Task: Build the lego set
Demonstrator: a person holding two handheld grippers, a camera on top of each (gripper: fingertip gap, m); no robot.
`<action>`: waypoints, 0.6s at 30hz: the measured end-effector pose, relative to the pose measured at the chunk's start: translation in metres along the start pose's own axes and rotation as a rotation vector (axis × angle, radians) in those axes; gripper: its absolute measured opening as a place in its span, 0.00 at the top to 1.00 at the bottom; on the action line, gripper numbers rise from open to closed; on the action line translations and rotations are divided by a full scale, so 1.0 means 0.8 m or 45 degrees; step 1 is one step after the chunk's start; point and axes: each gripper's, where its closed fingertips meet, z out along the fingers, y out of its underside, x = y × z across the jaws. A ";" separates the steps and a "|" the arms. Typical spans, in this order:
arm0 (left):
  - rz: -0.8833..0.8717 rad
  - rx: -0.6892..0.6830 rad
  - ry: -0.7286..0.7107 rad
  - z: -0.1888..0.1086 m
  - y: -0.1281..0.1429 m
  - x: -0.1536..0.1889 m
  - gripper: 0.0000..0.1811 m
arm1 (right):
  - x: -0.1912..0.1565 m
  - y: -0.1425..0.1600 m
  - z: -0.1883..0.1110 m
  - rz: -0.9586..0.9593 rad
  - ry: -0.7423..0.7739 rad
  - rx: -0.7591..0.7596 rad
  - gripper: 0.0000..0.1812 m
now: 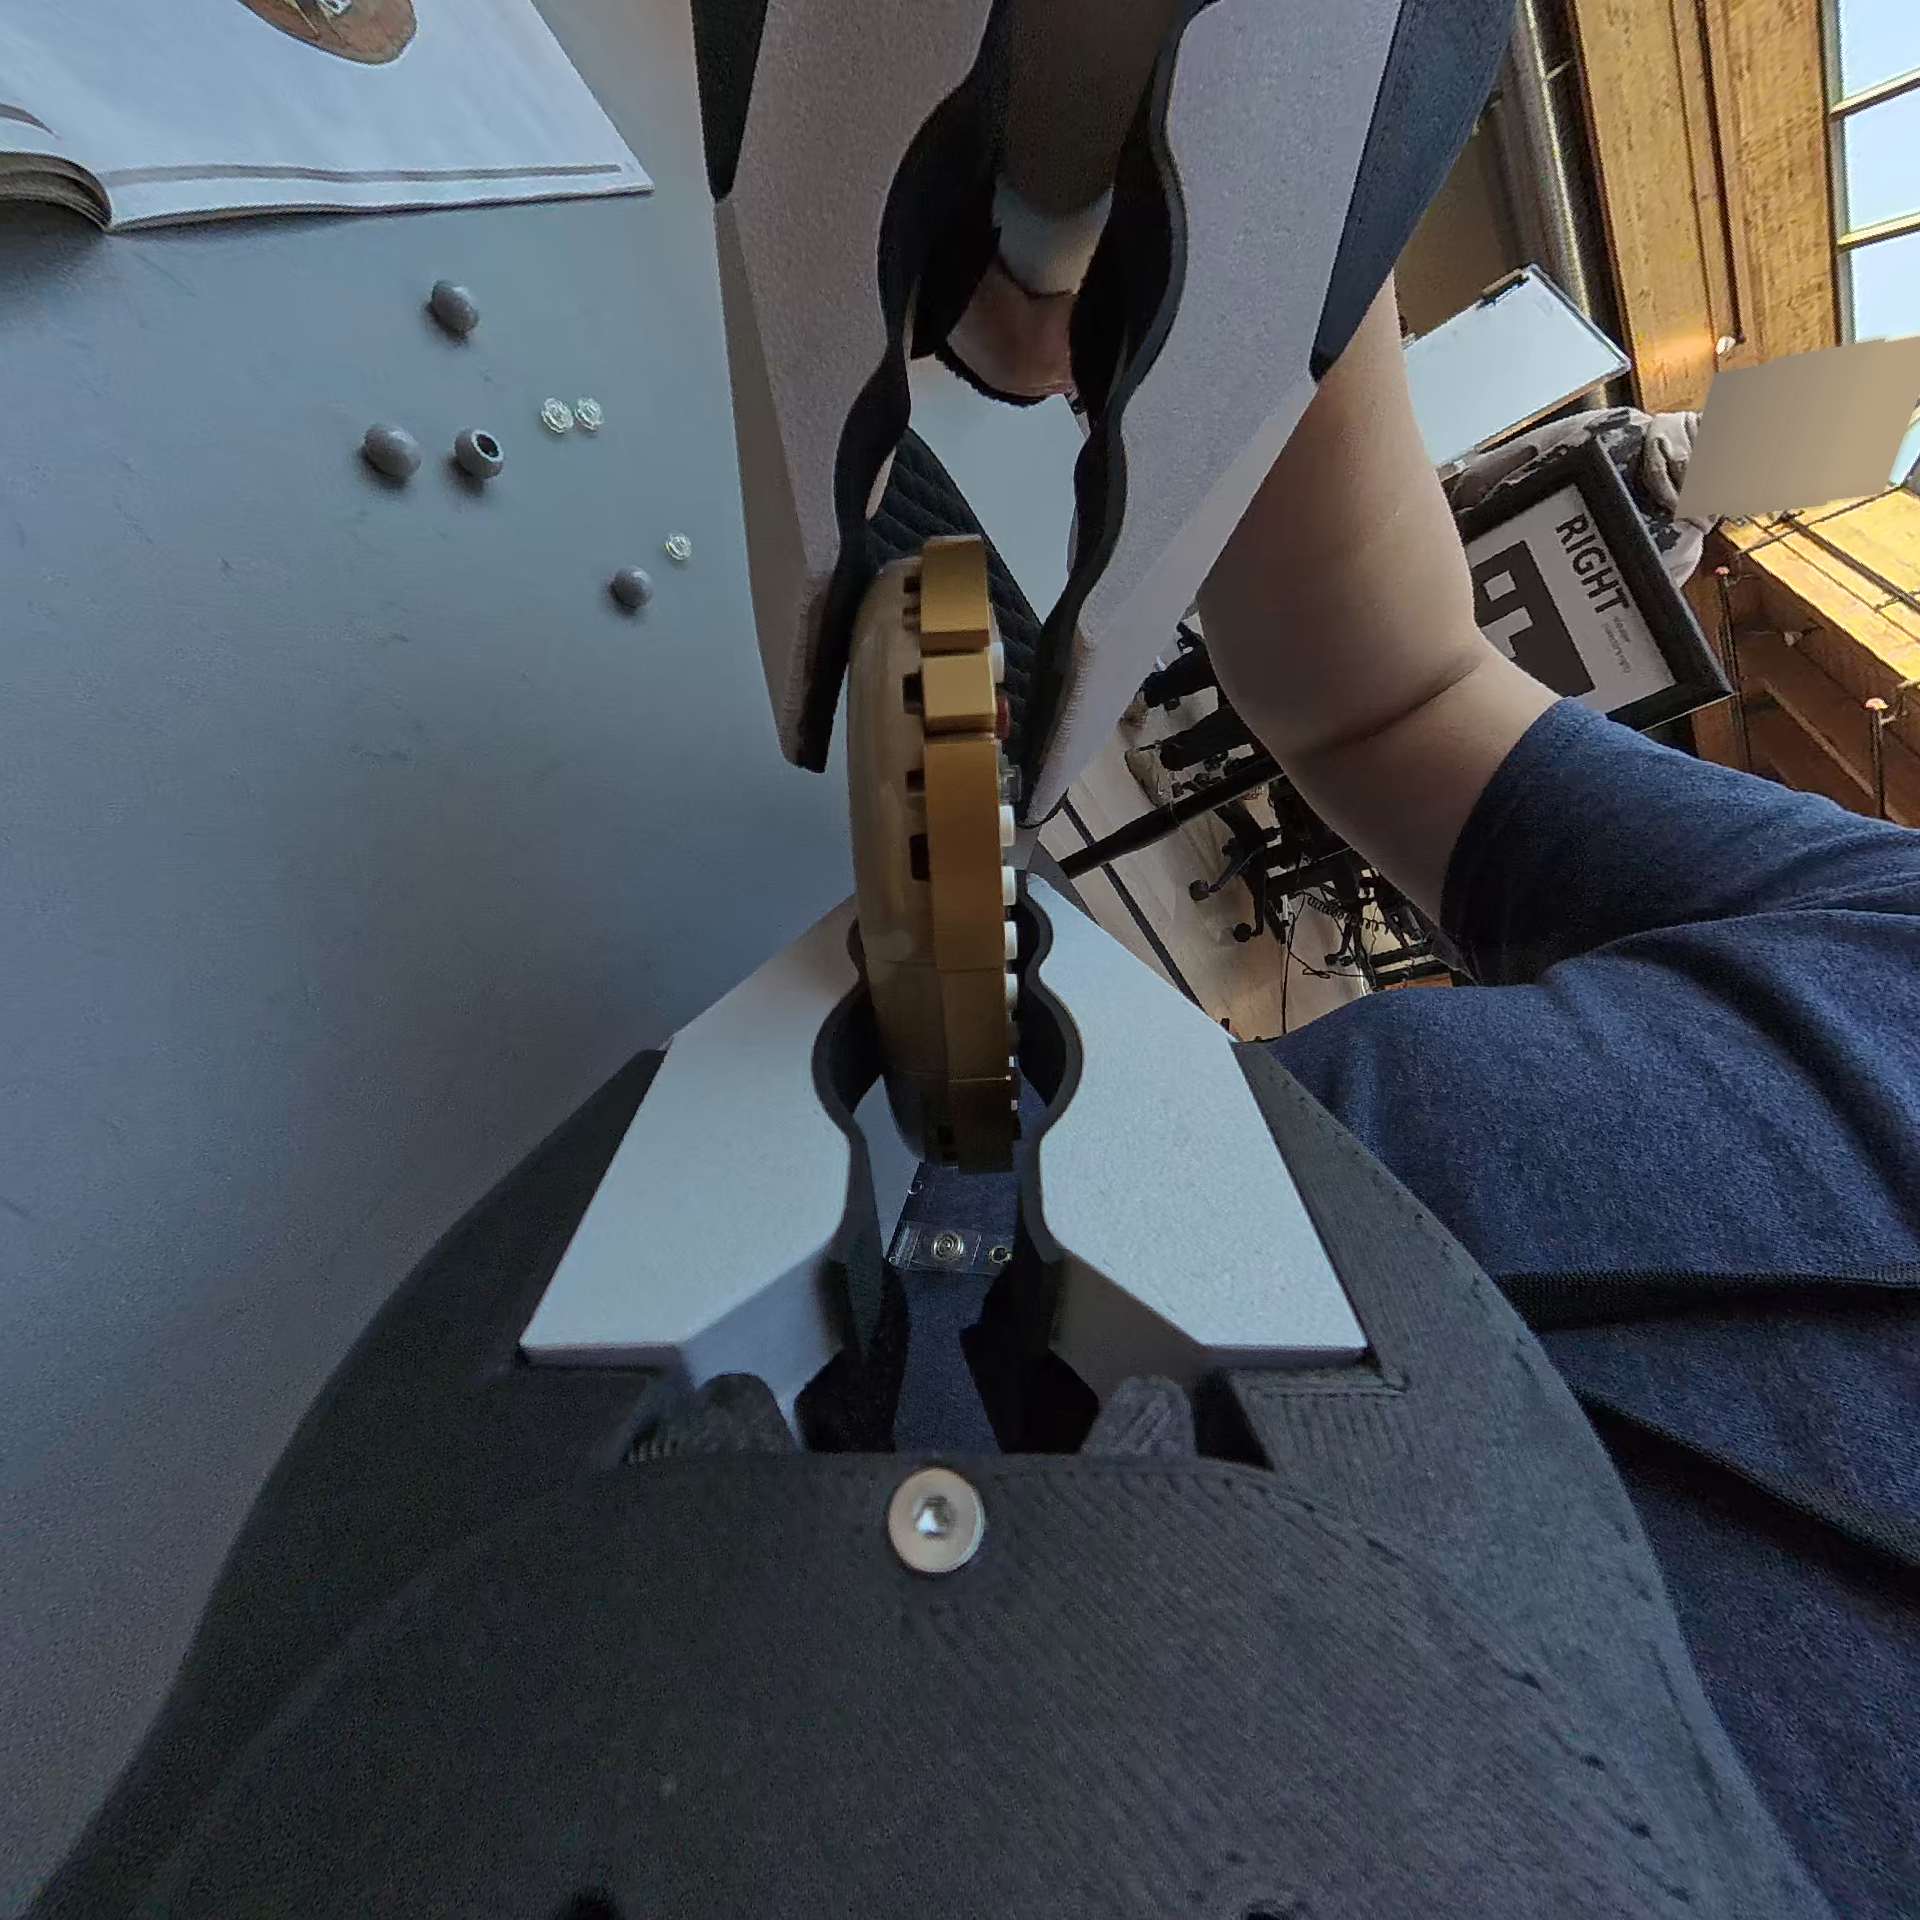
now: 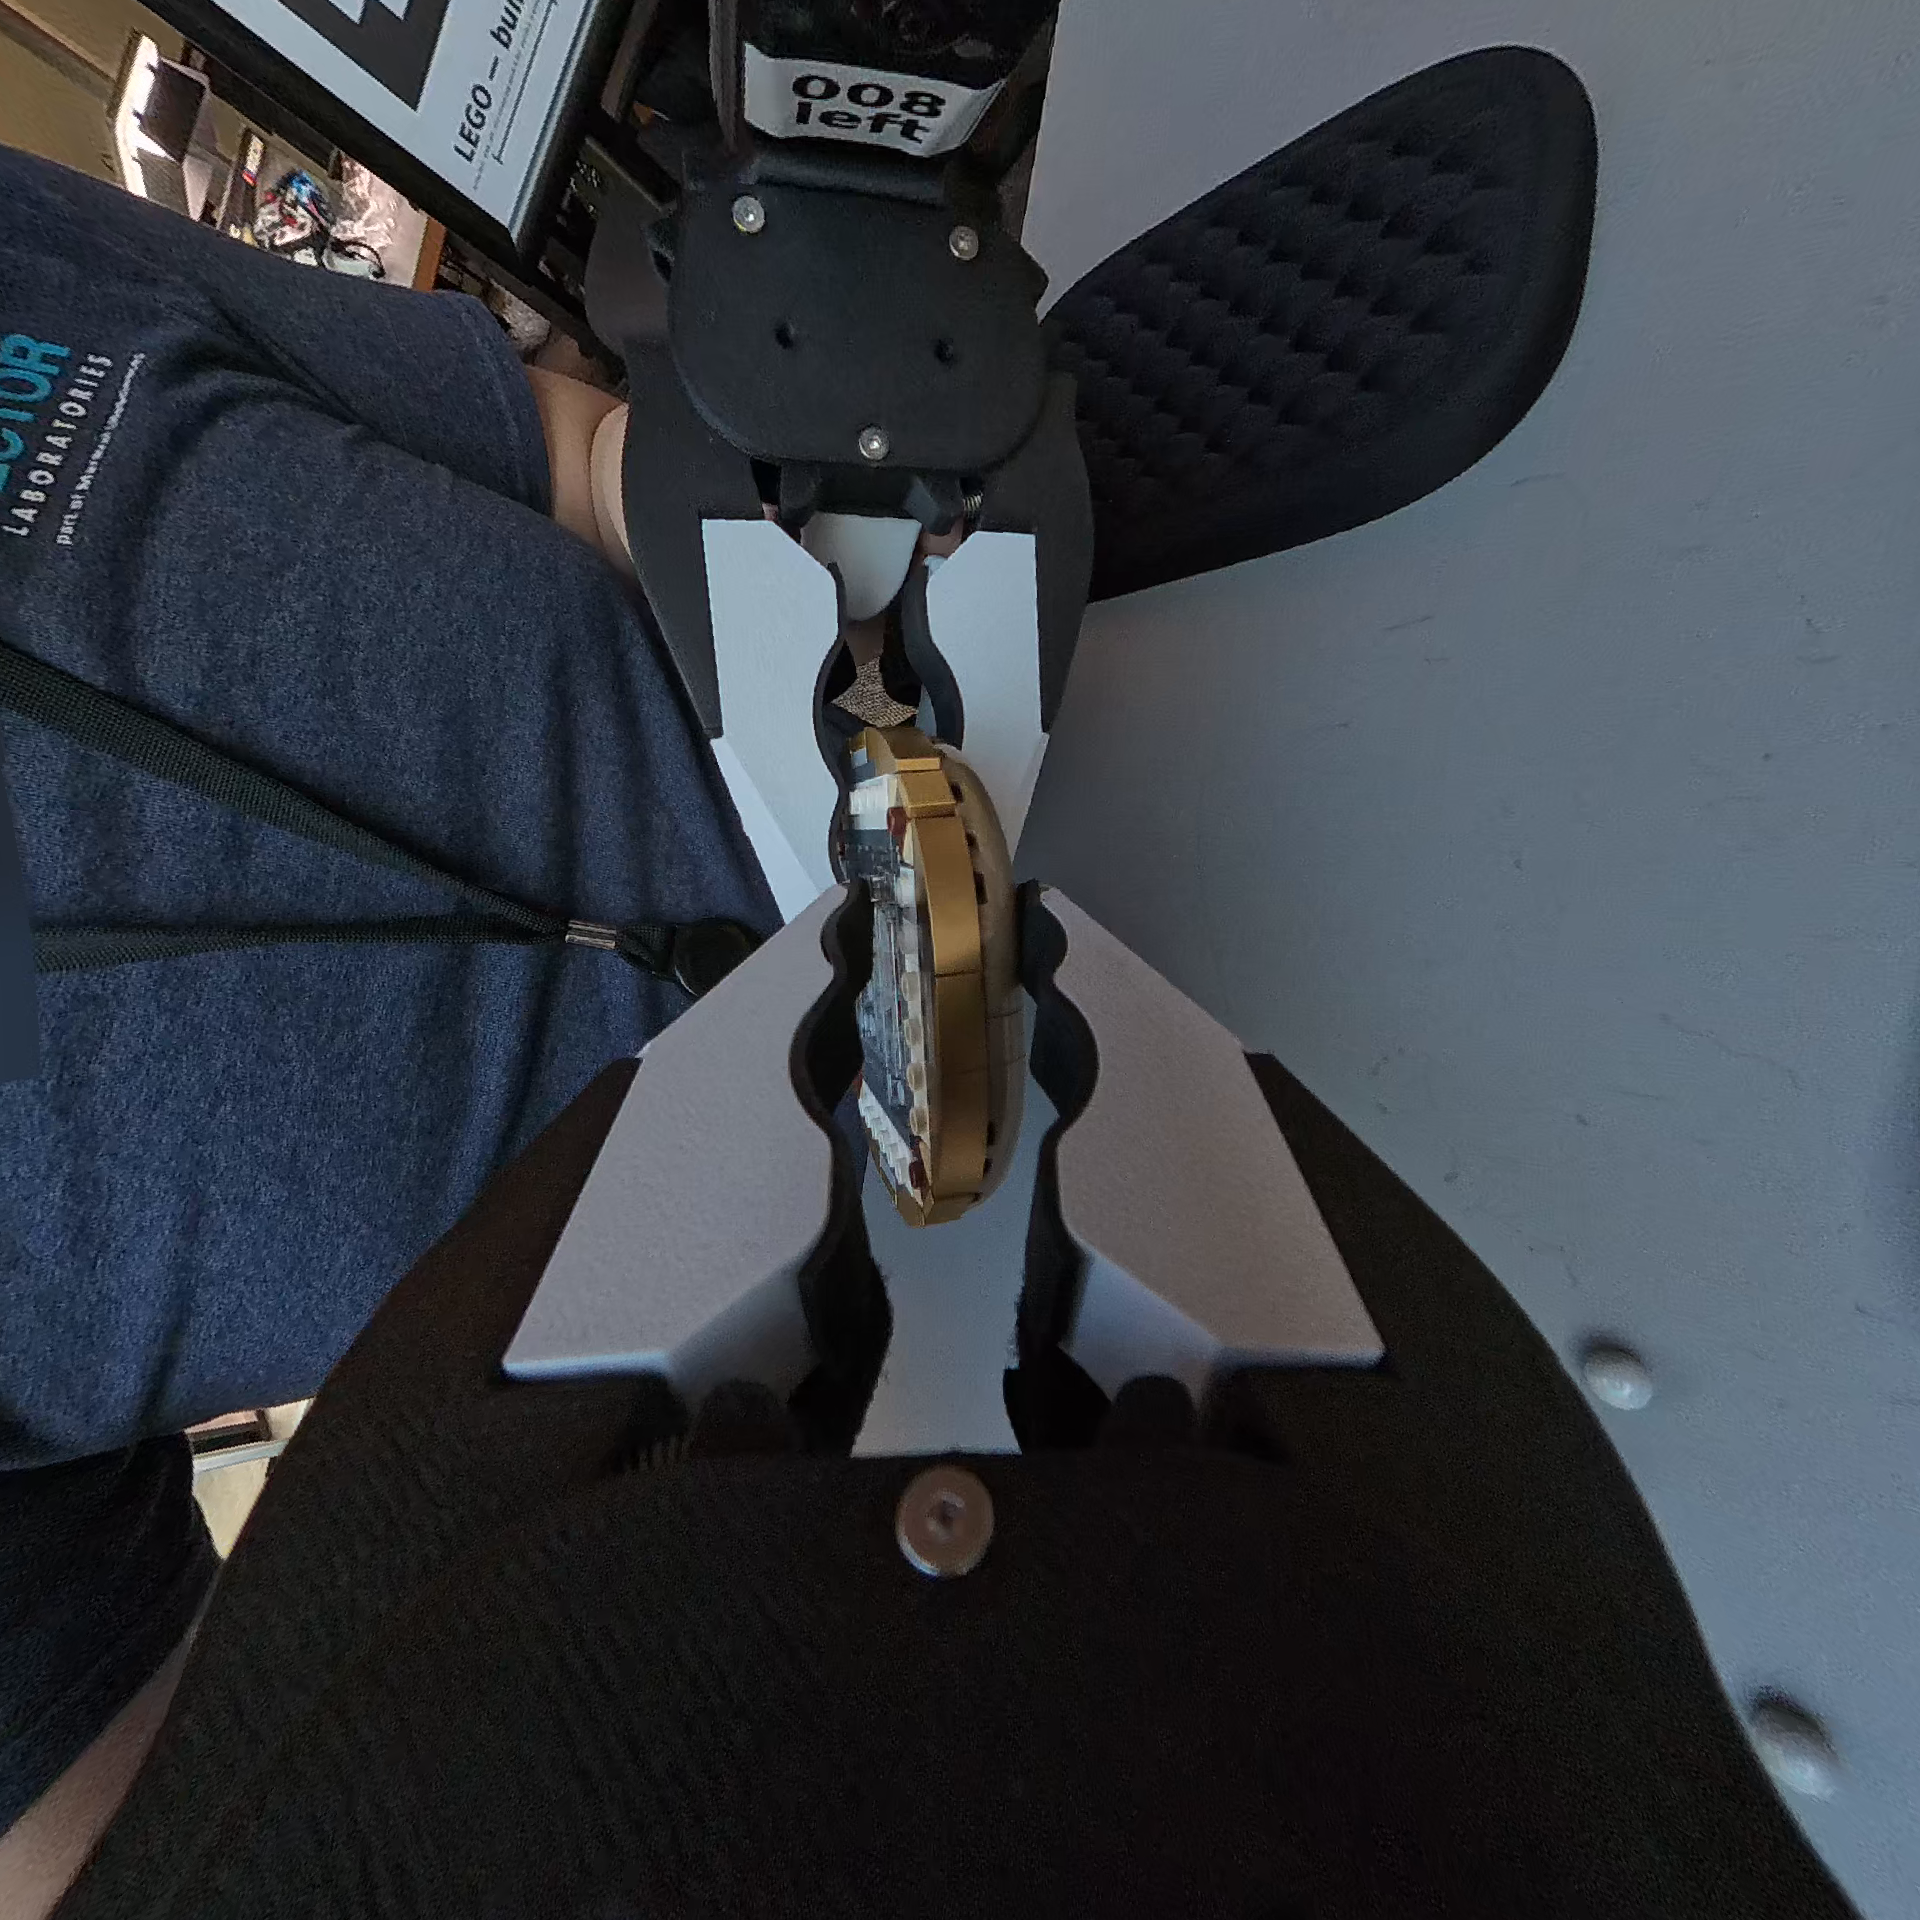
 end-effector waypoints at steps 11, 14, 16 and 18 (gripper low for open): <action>0.402 0.040 -0.191 -0.005 -0.012 0.013 0.89 | -0.032 -0.012 -0.010 -0.261 0.027 0.097 0.87; 0.510 0.056 -0.248 -0.008 -0.017 0.021 0.89 | -0.045 -0.018 -0.014 -0.381 0.108 0.118 0.85; 0.571 0.055 -0.291 -0.010 -0.019 0.023 0.89 | -0.051 -0.020 -0.015 -0.420 0.158 0.110 0.84; 0.627 0.062 -0.326 -0.010 -0.022 0.025 0.89 | -0.058 -0.020 -0.017 -0.467 0.190 0.101 0.82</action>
